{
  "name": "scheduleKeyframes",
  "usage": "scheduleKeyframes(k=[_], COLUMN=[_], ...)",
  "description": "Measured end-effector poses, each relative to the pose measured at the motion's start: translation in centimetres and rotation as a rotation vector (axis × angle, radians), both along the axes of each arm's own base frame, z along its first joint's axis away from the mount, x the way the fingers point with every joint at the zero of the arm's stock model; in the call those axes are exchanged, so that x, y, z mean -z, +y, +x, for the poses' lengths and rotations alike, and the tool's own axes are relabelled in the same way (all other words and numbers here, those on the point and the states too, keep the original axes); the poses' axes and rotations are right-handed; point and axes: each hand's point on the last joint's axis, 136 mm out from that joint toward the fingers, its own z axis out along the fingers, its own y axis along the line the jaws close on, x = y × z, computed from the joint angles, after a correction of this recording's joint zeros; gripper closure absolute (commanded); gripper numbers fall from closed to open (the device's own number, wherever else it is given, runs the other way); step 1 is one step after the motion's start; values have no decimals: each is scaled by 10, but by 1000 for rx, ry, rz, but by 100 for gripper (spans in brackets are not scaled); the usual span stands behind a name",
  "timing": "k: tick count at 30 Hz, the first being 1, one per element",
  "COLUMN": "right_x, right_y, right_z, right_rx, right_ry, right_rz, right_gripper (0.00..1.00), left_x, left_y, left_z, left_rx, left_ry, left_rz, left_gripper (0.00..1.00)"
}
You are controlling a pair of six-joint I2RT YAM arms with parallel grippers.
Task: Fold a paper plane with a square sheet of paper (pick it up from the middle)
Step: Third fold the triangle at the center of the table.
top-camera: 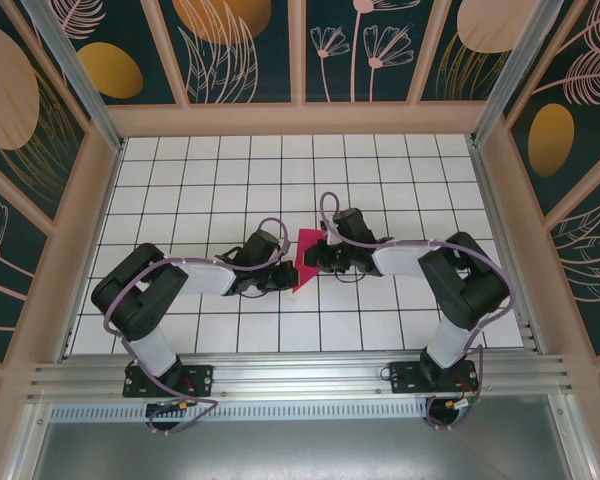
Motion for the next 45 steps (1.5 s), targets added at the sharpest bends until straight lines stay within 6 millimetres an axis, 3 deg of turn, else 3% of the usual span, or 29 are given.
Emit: scheduleKeyframes(k=[4,11,16,45], right_x=[-12,25,36,34], right_y=[0,-9,-16,-69], right_z=[-1,-11,-6,35], right_rx=[4,18,43,141], right_ry=[-34,42,48,21], right_rz=[36,-18,-54,-21], right_gripper=[86,88,88,83], left_x=[0,1,1,1], left_y=[-1,-2,-2,-1], left_z=[1,4,4,1], left_rx=[4,14,21,37], left_ry=[-2,-11,-16,-48], left_rz=[3,13,18,1], left_gripper=[100,100,100,100])
